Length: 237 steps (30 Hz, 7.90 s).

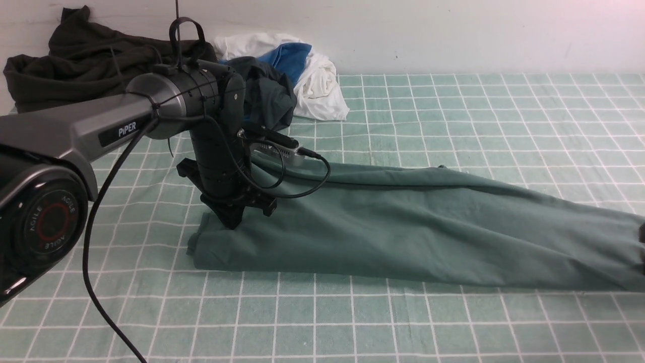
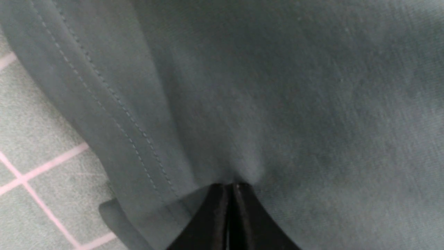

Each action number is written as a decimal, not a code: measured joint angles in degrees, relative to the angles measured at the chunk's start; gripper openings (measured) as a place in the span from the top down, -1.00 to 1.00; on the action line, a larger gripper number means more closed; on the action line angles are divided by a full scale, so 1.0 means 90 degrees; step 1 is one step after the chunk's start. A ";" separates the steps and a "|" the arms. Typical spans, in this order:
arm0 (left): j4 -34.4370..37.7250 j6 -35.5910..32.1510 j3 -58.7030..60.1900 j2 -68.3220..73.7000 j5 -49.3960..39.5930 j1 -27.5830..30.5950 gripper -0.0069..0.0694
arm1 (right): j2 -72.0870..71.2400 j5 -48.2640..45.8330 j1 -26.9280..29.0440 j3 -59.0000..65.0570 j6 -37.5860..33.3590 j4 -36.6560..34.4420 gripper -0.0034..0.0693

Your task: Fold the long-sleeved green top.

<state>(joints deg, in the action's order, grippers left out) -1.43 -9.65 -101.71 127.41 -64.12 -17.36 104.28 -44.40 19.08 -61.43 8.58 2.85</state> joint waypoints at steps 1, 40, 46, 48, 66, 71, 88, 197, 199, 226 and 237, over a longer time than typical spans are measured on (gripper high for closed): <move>0.0000 -0.0006 0.0000 0.0000 0.0000 0.0000 0.83 | 0.0040 0.0072 0.0000 0.0000 -0.0020 -0.0126 -0.60; -0.0851 0.0440 0.0754 -0.4679 -0.0763 0.0552 0.83 | -0.0414 -0.0202 -0.5556 -0.3029 -0.0032 0.0079 0.73; -0.0785 0.0578 0.1909 -0.5676 -0.0826 0.0724 0.83 | 0.1220 -0.0220 -0.6230 -0.4175 -0.0145 -0.0196 0.45; -0.0694 0.0580 0.2348 -0.5900 -0.0760 0.0724 0.83 | 0.1430 -0.0469 -0.6272 -0.4500 -0.0151 -0.0221 0.22; -0.0339 0.1422 0.6612 -0.8686 0.1922 0.0724 0.83 | 0.1802 -0.0410 -0.6004 -0.3576 -0.0534 -0.0317 -0.60; -0.0206 0.1422 0.7510 -0.9928 0.2103 0.0724 0.83 | 0.1248 -0.0441 -0.6009 -0.3556 -0.0871 -0.0651 -0.49; -0.0374 0.1411 0.8648 -1.3835 0.1975 0.0724 0.83 | -0.4366 0.0851 -0.5733 0.0371 -0.1264 -0.0807 0.40; -0.0366 0.1397 0.9368 -1.4074 0.3344 0.1217 0.83 | -1.1655 0.2713 -0.1622 0.6983 -0.0302 -0.0213 0.94; -0.0247 0.1395 0.9876 -1.4200 0.4096 0.1563 0.83 | -1.1655 0.2713 -0.1622 0.6983 -0.0302 -0.0213 0.94; 0.0120 0.1010 1.1448 -1.4227 0.4983 0.2216 0.83 | -1.1655 0.2691 -0.1622 0.6977 -0.0302 -0.0213 0.94; 0.0120 0.1010 1.1448 -1.4227 0.4983 0.2216 0.83 | -1.1655 0.2689 -0.1622 0.6977 -0.0302 -0.0209 0.94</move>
<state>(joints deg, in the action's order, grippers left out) -0.35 -0.56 1.32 -0.63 -19.28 2.58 -0.62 -20.19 4.48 1.36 5.86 0.97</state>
